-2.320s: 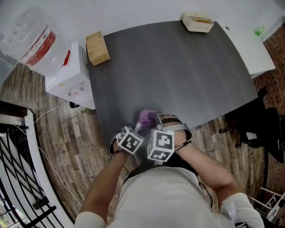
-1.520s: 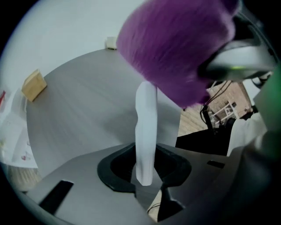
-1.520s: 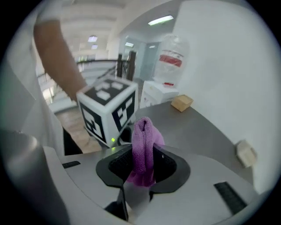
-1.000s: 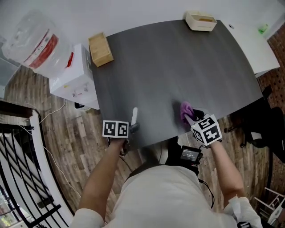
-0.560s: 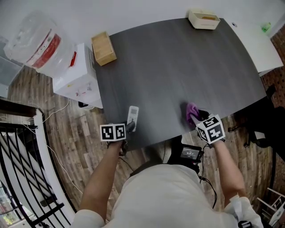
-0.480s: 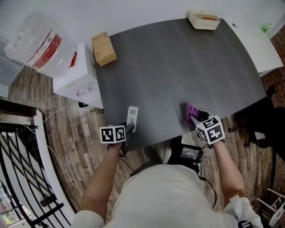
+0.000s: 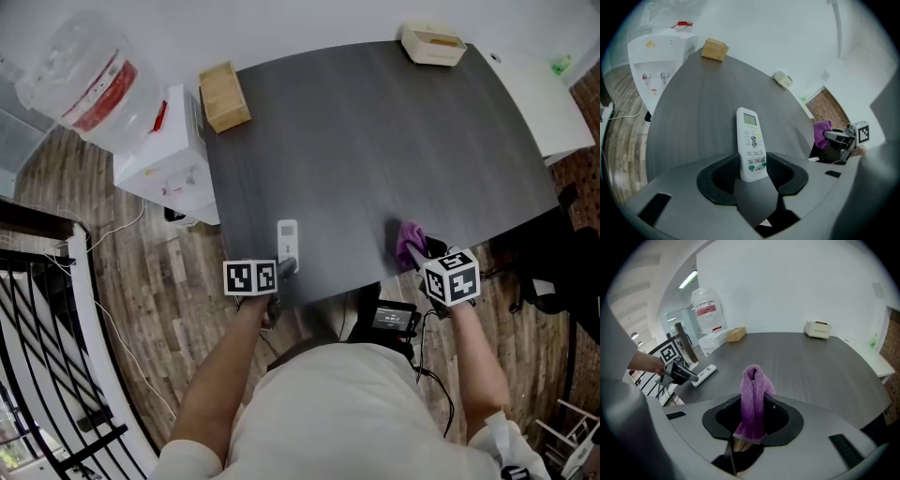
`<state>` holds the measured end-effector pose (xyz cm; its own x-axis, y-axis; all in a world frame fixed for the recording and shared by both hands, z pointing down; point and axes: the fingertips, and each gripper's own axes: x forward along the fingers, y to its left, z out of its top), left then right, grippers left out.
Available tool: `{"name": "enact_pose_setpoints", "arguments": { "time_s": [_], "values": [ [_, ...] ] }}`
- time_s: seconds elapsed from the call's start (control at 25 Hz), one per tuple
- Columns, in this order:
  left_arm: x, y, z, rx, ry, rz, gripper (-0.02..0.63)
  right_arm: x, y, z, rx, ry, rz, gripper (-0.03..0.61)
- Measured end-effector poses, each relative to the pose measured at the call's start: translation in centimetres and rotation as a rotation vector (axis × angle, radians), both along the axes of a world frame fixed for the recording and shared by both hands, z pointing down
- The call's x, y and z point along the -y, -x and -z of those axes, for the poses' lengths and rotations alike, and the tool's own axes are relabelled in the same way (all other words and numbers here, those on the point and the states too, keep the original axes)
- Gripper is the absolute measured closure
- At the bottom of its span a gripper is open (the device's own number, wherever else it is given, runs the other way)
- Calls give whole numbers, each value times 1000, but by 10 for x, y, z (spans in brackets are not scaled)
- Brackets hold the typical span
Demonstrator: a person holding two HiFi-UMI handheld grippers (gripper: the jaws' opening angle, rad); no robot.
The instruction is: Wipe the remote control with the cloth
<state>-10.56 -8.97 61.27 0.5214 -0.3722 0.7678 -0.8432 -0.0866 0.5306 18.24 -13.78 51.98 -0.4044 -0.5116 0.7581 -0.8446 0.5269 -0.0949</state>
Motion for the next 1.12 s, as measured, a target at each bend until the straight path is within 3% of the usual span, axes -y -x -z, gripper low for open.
{"name": "enact_pose_setpoints", "arguments": {
  "time_s": [0.32, 0.76, 0.96, 1.12],
  "values": [
    [-19, -19, 1, -73, 41, 8, 439, -13, 0, 5, 15, -6, -43, 469],
    [-36, -35, 4, -142, 13, -19, 437, -26, -1, 16, 18, -13, -76, 469],
    [-45, -25, 24, -165, -71, -13, 439, -38, -14, 33, 19, -49, -109, 469],
    [-65, -17, 70, -296, -218, 35, 439, -63, -21, 46, 27, -65, -99, 469]
  ]
}}
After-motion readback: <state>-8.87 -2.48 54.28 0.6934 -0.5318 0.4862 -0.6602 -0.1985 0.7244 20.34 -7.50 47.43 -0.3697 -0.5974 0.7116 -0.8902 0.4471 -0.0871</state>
